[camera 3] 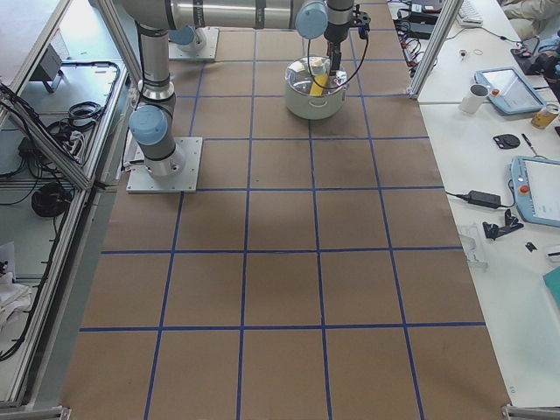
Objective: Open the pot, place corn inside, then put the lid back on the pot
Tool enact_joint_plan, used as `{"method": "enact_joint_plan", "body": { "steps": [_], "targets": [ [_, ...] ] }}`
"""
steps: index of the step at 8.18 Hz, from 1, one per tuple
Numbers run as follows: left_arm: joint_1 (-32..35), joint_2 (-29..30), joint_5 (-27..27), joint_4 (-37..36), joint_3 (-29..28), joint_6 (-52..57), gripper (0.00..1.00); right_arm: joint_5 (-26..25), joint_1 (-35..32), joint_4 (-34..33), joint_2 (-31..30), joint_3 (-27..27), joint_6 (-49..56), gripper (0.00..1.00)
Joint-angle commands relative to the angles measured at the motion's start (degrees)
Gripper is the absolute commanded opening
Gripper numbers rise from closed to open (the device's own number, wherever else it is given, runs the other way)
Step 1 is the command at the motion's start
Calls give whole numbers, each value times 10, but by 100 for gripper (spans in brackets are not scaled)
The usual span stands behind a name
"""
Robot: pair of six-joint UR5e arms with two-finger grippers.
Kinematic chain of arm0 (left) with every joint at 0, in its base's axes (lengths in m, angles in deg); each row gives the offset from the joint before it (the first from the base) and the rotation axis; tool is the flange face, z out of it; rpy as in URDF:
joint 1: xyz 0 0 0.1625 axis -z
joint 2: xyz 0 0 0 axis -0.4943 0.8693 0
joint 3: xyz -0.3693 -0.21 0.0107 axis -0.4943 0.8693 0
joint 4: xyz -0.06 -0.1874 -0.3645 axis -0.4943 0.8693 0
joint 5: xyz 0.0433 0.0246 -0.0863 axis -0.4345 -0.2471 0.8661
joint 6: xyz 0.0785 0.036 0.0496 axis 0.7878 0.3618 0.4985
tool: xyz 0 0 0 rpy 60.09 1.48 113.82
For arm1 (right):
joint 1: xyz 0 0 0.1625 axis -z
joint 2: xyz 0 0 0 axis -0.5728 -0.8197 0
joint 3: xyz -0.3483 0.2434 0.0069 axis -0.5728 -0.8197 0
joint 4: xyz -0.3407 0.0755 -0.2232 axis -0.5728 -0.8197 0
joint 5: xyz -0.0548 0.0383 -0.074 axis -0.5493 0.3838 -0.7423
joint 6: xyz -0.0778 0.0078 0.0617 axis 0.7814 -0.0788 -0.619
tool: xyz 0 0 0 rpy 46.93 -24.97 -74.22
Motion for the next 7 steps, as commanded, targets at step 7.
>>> {"method": "enact_joint_plan", "body": {
  "steps": [7],
  "targets": [
    [0,0,-3,1,2,0,100,-84,-27,119,-108,13,18,100]
  ]
}}
